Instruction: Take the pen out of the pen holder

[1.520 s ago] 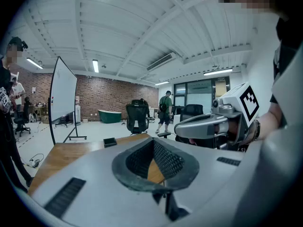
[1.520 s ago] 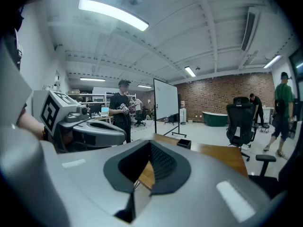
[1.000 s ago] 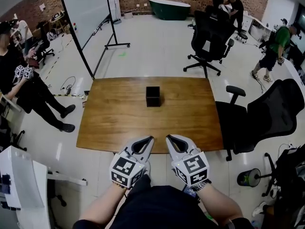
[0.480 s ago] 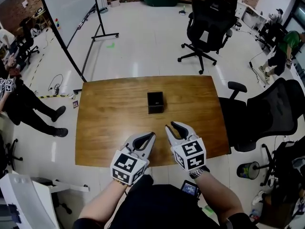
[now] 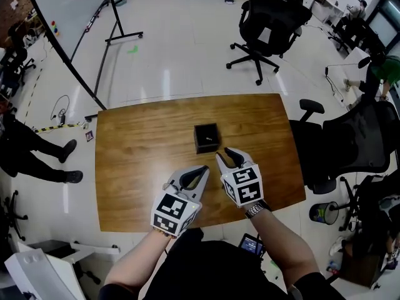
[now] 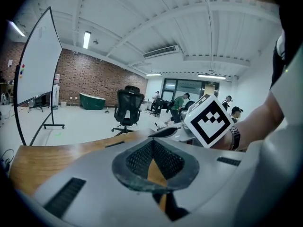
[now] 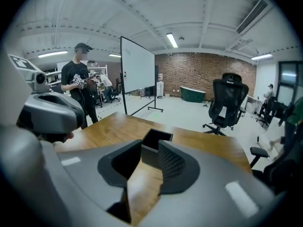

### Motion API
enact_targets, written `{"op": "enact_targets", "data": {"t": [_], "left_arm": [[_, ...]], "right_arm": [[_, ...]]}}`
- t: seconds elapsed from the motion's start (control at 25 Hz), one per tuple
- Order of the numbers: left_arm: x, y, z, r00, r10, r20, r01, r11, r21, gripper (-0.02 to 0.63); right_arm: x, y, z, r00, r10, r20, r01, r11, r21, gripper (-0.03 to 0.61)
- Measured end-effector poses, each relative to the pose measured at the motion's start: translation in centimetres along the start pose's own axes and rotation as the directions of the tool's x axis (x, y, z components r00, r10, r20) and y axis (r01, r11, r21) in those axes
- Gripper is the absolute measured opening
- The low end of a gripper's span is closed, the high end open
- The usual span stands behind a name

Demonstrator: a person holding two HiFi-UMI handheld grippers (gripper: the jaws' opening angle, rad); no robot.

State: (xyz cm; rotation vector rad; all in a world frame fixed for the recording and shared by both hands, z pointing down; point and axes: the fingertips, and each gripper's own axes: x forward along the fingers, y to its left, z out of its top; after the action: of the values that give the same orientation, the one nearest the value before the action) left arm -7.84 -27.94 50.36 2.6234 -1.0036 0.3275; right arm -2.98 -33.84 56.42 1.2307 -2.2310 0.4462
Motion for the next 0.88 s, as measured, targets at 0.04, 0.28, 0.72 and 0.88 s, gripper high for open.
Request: {"op": "enact_targets", "data": {"t": [0.04, 0.28, 0.72, 0.88], "left_arm": [[0.4, 0.5, -0.1, 1.0, -0.007, -0.005, 0.007, 1.0, -0.001, 0.005], [2.3, 2.9, -1.1, 0.999, -0.023, -0.03, 0.022, 0.999, -0.044, 0.005], [2.7, 5.5, -2.1, 0.999, -0.009, -0.051, 0.005, 0.997, -0.08, 0.005], [2.7, 5.6, -2.0, 0.999, -0.001, -0.051, -0.002, 0.997, -0.076, 0.005]], "right_arm": [[0.9, -0.3, -0.2, 1.0, -0.005, -0.016, 0.005, 1.0, 0.002, 0.11], [5.3, -2.4, -1.6, 0.995, -0.027, -0.099, 0.029, 0.999, 0.02, 0.112], [8.6, -3.8, -2.9, 0.983, -0.051, -0.177, 0.053, 0.999, 0.005, 0.045], [8.3, -3.9, -2.4, 0.985, -0.057, -0.164, 0.057, 0.998, -0.005, 0.04]]}}
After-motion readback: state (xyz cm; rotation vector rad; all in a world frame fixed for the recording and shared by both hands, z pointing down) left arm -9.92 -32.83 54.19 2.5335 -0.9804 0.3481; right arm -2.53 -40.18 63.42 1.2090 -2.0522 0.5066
